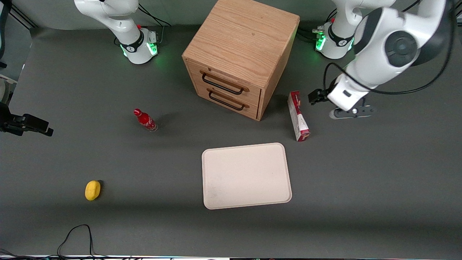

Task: Place red cookie box on tray
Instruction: 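Move the open left gripper down over the upright red cookie box, then close the left gripper on the cookie box's lower end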

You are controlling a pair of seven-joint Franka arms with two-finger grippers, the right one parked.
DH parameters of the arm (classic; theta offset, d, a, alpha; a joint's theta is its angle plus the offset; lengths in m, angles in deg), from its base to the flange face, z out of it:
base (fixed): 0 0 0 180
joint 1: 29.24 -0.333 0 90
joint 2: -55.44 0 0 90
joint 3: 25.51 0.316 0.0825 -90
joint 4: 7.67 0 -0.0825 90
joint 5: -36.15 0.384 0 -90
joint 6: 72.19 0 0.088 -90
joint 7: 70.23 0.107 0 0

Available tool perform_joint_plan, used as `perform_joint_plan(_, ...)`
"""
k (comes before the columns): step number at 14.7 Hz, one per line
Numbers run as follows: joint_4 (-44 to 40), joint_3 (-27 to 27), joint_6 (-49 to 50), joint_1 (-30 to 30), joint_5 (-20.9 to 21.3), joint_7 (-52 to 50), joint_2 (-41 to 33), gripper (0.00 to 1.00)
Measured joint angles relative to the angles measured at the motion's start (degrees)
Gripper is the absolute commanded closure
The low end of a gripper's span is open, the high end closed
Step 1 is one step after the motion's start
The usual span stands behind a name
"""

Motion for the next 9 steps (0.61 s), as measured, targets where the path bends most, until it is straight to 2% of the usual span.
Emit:
perform_joint_plan(4, 14.89, -1.96, -21.83, 1.14, -0.01, -0.52, 1.78, 0.00)
perform_joint_plan(7, 19.32, -1.96, -32.05, 1.94, -0.01, -0.53, 6.11, 0.00)
perform_joint_plan(9, 20.17, -1.96, -35.24, 2.00, -0.01, -0.53, 9.20, 0.00)
